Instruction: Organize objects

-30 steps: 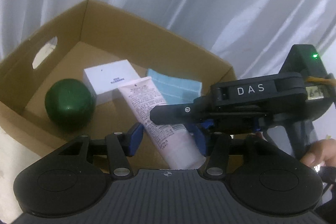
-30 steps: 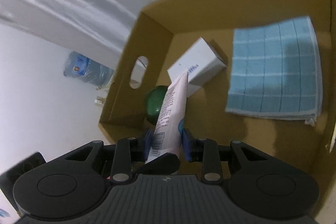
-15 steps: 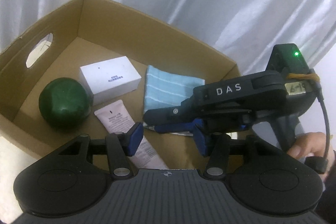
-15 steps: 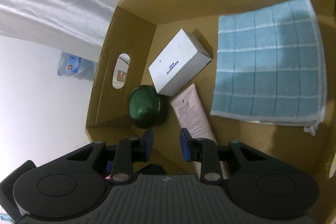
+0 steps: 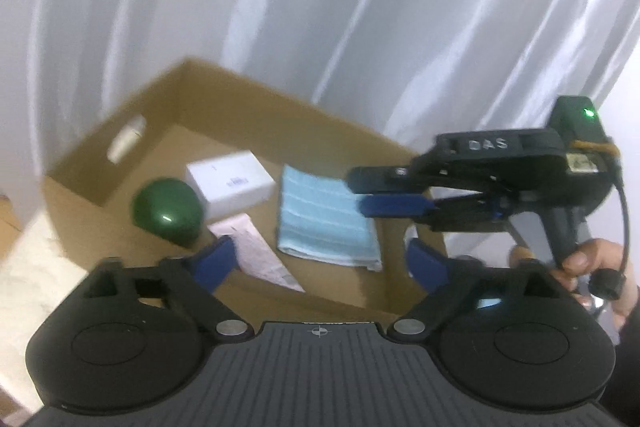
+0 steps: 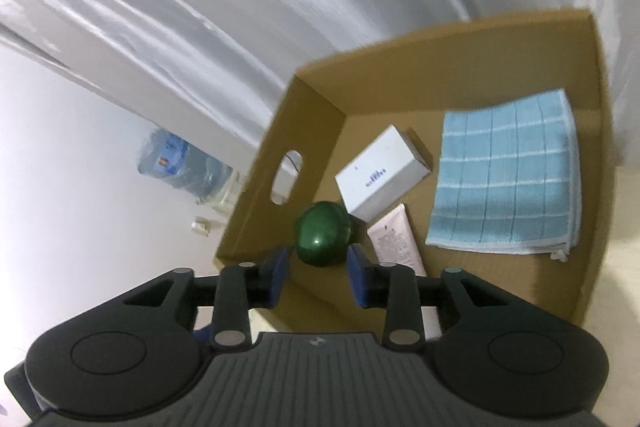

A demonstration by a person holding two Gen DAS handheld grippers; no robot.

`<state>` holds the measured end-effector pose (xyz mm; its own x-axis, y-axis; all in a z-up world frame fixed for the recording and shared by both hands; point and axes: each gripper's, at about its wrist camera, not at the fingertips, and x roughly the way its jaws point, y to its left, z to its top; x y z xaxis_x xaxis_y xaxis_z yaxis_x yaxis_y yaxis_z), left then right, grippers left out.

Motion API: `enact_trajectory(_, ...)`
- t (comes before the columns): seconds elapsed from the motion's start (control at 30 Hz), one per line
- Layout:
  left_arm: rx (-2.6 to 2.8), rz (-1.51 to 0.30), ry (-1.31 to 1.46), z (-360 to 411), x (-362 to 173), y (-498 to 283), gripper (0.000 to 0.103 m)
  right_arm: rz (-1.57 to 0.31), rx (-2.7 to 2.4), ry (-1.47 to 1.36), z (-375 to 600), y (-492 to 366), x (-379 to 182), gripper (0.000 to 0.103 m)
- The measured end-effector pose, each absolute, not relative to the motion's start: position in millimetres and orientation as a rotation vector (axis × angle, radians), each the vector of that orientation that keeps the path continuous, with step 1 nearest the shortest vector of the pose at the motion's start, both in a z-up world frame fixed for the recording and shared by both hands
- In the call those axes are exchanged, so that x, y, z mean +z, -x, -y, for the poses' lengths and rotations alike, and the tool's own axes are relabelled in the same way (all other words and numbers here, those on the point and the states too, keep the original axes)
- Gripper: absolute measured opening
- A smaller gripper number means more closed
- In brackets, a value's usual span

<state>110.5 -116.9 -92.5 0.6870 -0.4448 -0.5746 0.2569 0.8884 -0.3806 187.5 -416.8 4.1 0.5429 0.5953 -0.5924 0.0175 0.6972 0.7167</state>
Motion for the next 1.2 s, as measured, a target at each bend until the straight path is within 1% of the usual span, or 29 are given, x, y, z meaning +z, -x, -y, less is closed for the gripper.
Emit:
enact_trajectory(0.03, -0.378, -0.685, 0.261, 115, -87, -101, 0.102, -0.929, 0.380, -0.729, 415, -182, 9, 0.050)
enact_trajectory(0.07, -0.355, -0.662, 0.239, 114, -83, -93, 0.102, -0.906, 0.376, -0.716, 413, -173, 14, 0.057)
enact_trajectory(0.1, -0.320, -0.645, 0.213, 113, -80, -84, 0.102, -0.886, 0.373, -0.703, 411, -166, 18, 0.061)
enact_trajectory(0.13, -0.280, -0.642, 0.193, 112, -77, -78, 0.103, -0.868, 0.367, -0.690, 409, -158, 22, 0.062)
enact_trajectory(0.2, -0.197, -0.636, 0.157, 111, -72, -67, 0.103, -0.841, 0.350, -0.664, 404, -144, 27, 0.068)
enact_trajectory(0.47, 0.079, -0.629, 0.010, 105, -57, -28, 0.103, -0.783, 0.300, -0.562, 371, -101, 43, 0.068)
enact_trajectory(0.53, 0.099, -0.601, -0.014, 103, -53, -19, 0.103, -0.765, 0.288, -0.535, 362, -91, 50, 0.071)
enact_trajectory(0.6, 0.076, -0.566, -0.028, 101, -48, -9, 0.103, -0.740, 0.282, -0.509, 353, -81, 59, 0.075)
enact_trajectory(0.63, 0.054, -0.550, -0.037, 101, -46, -4, 0.103, -0.727, 0.277, -0.500, 349, -76, 62, 0.076)
enact_trajectory(0.73, 0.030, -0.524, -0.047, 99, -40, 6, 0.103, -0.705, 0.257, -0.469, 339, -63, 73, 0.081)
enact_trajectory(0.77, 0.024, -0.517, -0.042, 99, -38, 9, 0.103, -0.698, 0.244, -0.461, 336, -59, 77, 0.084)
enact_trajectory(0.8, 0.014, -0.507, -0.033, 97, -36, 12, 0.103, -0.687, 0.232, -0.450, 334, -55, 80, 0.088)
enact_trajectory(0.87, -0.008, -0.488, -0.010, 93, -34, 16, 0.103, -0.658, 0.202, -0.428, 330, -46, 88, 0.095)
enact_trajectory(1.0, -0.049, -0.459, 0.073, 82, -32, 24, 0.103, -0.602, 0.161, -0.376, 323, -27, 102, 0.103)
enact_trajectory(1.1, -0.067, -0.478, 0.129, 73, -34, 23, 0.103, -0.571, 0.123, -0.335, 318, -16, 110, 0.103)
enact_trajectory(1.2, -0.060, -0.504, 0.127, 66, -36, 21, 0.103, -0.543, 0.087, -0.282, 312, -8, 119, 0.103)
